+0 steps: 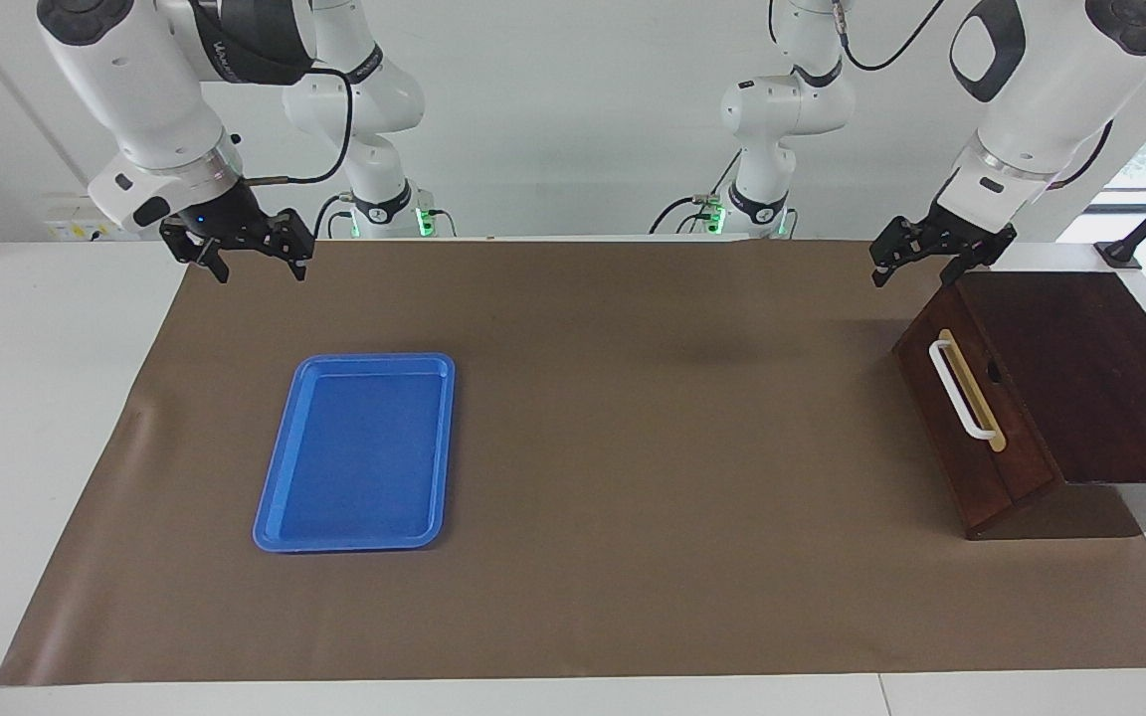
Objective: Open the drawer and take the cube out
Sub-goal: 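Grasp the white drawer handle with the left gripper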
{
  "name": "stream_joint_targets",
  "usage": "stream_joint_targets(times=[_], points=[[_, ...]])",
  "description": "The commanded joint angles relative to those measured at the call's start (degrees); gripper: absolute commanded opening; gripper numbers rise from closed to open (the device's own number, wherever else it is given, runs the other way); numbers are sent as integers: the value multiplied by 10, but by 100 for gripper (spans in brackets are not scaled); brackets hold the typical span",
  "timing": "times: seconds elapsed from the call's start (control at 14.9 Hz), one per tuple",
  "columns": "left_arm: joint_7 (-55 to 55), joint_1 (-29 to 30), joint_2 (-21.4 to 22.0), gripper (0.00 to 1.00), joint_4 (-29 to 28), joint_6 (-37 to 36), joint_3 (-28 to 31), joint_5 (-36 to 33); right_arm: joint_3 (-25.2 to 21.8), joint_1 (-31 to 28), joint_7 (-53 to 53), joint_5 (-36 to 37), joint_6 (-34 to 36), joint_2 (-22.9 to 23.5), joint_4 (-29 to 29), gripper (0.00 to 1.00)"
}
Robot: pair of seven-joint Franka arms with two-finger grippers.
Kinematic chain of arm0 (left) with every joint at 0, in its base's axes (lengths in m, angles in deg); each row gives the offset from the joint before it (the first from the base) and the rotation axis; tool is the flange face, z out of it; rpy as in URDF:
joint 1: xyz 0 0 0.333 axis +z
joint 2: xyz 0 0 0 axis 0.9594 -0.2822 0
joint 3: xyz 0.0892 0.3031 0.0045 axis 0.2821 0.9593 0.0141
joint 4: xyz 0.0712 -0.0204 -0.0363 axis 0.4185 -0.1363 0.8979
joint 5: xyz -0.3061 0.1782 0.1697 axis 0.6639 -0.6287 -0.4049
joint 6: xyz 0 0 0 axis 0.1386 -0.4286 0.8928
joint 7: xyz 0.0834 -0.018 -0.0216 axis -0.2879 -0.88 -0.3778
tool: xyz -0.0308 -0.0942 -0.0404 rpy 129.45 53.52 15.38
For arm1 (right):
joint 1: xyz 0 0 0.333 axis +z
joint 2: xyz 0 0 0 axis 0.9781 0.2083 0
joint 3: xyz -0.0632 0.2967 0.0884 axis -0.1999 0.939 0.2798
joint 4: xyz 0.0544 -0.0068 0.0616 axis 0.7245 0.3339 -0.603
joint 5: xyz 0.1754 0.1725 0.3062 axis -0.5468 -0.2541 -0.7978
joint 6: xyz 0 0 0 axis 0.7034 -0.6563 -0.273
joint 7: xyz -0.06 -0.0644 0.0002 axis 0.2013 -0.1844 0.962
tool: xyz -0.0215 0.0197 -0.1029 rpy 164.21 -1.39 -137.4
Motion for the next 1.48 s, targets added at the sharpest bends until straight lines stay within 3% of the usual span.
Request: stream_joint_targets(times=[0.0, 0.54, 0.87, 1.41], points=[[6, 4, 10, 100, -6, 0, 1, 6, 5, -8, 13, -10, -7, -4, 3, 100], [7, 5, 10, 100, -7, -7, 1, 5, 6, -6, 18, -11, -7, -5, 5, 100], [7, 1, 10, 100, -7, -1, 1, 3, 5, -3, -32, -14, -29, -4, 7, 100], [5, -17, -10, 100, -14, 38, -6, -98, 5, -2, -187, -14, -22, -4, 7, 100]])
